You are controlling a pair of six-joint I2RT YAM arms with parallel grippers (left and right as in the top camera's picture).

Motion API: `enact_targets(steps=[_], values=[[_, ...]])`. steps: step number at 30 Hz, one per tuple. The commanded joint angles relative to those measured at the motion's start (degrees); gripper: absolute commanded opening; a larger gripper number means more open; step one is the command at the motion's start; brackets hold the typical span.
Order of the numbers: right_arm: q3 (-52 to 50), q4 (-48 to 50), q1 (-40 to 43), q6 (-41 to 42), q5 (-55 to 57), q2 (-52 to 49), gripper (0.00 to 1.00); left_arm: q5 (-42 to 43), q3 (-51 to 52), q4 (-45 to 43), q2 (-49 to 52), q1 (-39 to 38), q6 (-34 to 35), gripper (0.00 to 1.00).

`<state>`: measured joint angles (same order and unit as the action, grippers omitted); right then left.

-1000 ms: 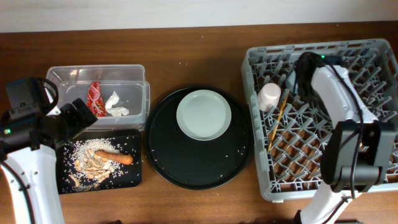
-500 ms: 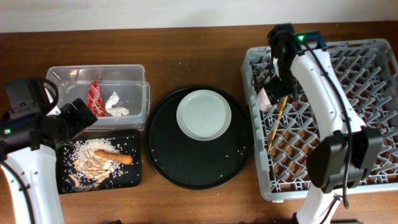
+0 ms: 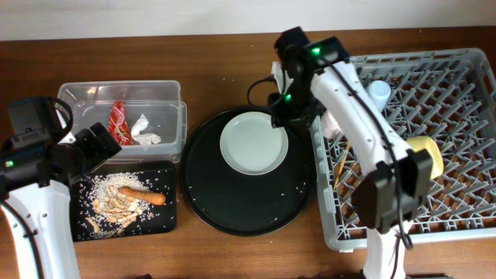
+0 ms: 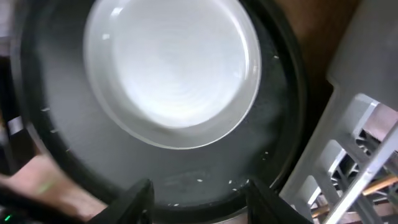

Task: Sort waste into correct bins and load items into the dishwasher rack
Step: 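Move the right gripper to the white plate and grasp its edge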

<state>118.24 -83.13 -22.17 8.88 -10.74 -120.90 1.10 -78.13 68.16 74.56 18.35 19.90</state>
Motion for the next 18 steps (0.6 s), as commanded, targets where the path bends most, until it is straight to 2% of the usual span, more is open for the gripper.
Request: enact_targets(steps=[1,10,18], values=[[0.0,0.5,-0.4,2.8,4.2,-3.8,0.47,0.2,0.2,0.1,0.0,-0.2,0.0,0.99],[0.0,1.7,-0.4,2.8,4.2,-13.5,0.47,0.2,0.2,0.1,0.0,-0.2,0.0,0.99],[-3.0,8.0,-0.4,2.8,4.2,-16.4,0.42,0.2,0.2,0.1,0.0,-0.2,0.0,0.99]])
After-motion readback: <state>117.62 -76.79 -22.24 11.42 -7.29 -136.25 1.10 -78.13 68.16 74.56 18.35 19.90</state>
